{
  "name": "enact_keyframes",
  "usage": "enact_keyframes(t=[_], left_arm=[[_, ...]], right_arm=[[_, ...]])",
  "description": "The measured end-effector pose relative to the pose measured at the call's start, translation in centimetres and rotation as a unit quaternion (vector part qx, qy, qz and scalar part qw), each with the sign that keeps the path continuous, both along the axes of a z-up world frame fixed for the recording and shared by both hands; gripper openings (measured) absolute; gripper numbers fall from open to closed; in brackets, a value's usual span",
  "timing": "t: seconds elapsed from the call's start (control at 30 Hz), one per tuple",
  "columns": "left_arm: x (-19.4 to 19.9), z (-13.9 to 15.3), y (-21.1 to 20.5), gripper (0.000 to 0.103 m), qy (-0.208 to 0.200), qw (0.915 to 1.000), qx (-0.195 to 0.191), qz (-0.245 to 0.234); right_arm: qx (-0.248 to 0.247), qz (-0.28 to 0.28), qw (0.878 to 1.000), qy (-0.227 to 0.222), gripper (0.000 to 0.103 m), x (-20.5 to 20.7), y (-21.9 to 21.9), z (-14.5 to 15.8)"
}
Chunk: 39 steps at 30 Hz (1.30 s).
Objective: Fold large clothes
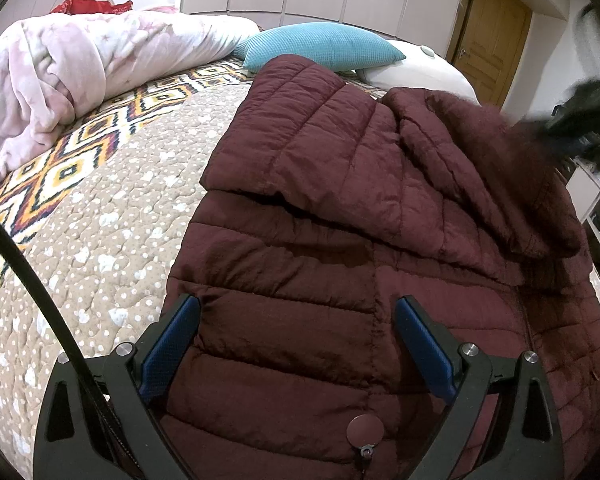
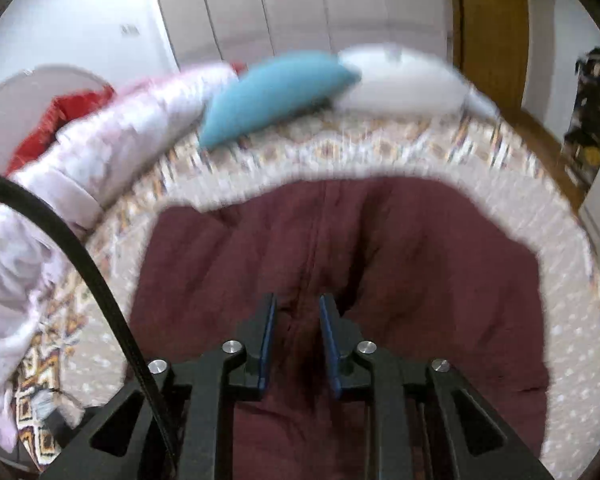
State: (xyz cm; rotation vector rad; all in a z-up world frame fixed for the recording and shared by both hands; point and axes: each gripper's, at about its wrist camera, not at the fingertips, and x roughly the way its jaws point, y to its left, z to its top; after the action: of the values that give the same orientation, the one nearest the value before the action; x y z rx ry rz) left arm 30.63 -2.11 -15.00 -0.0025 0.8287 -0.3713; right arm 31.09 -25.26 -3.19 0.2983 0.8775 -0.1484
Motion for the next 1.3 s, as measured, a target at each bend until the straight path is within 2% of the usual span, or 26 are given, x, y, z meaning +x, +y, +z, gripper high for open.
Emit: enact_keyframes(t=[0.03,0.07,0.1,0.17,0.27,0.33,0.37,0.43,0.5,0.6,0.7,0.77,0.83,0.9,1.0,1.1,1.23,1.3], left_arm=[[0.0,0.0,0.0,0.097,0.0,1.0,0.0,0.0],[0.0,0.0,0.0,0.097,0.0,1.0,0.0,0.0],[0.0,0.0,0.0,0.097,0.0,1.0,0.0,0.0],[0.0,0.0,0.0,0.097,0.0,1.0,0.0,0.0],[0.0,0.0,0.0,0.097,0.0,1.0,0.001,0.0],[0.0,0.0,-0.1,0.097,0.0,1.0,0.005,0.001],[0.0,-0.1,-0.2,0.097,0.0,1.0,0.008,0.001],[0.0,-0.2,-0.4,0.097,0.0,0.9998,0.019,0.003],[-0.1,-0.3,-0.8,0.097,-0.001,0.9994,0.033,0.004],[-0.1,-0.4,-1.3,0.097,-0.003,0.9987,0.051,0.006],[-0.1,-0.4,-1.6,0.097,-0.003,0.998,0.064,0.007],[-0.1,-0.4,-1.8,0.097,-0.003,0.9974,0.072,0.009],[-0.1,0.0,-2.0,0.095,0.003,0.9967,0.081,0.006],[-0.6,1.7,-1.9,0.082,0.009,0.9978,0.066,-0.006],[-1.9,5.9,-2.6,0.082,-0.016,0.9991,0.032,-0.021],[-2.1,9.6,-5.3,0.082,-0.039,0.998,0.022,-0.045],[-0.4,11.3,-10.6,0.082,-0.035,0.9962,0.026,-0.076],[1.2,10.7,-13.6,0.082,-0.037,0.9948,0.05,-0.081]], right_arm=[[0.066,0.027,0.996,0.046,0.021,1.8,0.2,-3.5],[0.066,0.027,0.996,0.046,0.022,1.8,0.2,-3.5],[0.101,0.039,0.992,0.069,0.022,2.4,0.5,-5.5],[0.122,0.046,0.989,0.077,0.022,2.6,0.8,-7.0],[0.161,0.054,0.983,0.071,0.022,2.0,-0.2,-6.0],[0.177,0.061,0.981,0.044,0.022,0.5,-1.4,-4.2],[0.183,0.064,0.981,0.015,0.022,-0.7,-2.3,-2.7],[0.181,0.056,0.982,-0.023,0.022,-2.1,-3.8,-1.1],[0.177,0.034,0.983,-0.039,0.022,-2.6,-6.0,-0.5],[0.183,-0.019,0.983,-0.019,0.022,-2.9,-9.4,-2.8],[0.188,-0.053,0.98,0.027,0.019,-2.9,-11.5,-6.9],[0.221,-0.064,0.973,0.015,0.018,-3.8,-12.4,-8.6],[0.215,-0.066,0.974,0.012,0.018,-4.1,-12.2,-8.1],[0.187,-0.057,0.981,0.019,0.019,-4.0,-11.5,-7.3],[0.157,-0.042,0.987,0.024,0.019,-4.0,-10.7,-7.2],[0.168,-0.043,0.985,0.014,0.02,-4.4,-11.2,-7.6],[0.192,-0.041,0.98,0.002,0.02,-4.6,-11.9,-8.2],[0.2,-0.038,0.979,-0.001,0.02,-4.8,-12.1,-8.4]])
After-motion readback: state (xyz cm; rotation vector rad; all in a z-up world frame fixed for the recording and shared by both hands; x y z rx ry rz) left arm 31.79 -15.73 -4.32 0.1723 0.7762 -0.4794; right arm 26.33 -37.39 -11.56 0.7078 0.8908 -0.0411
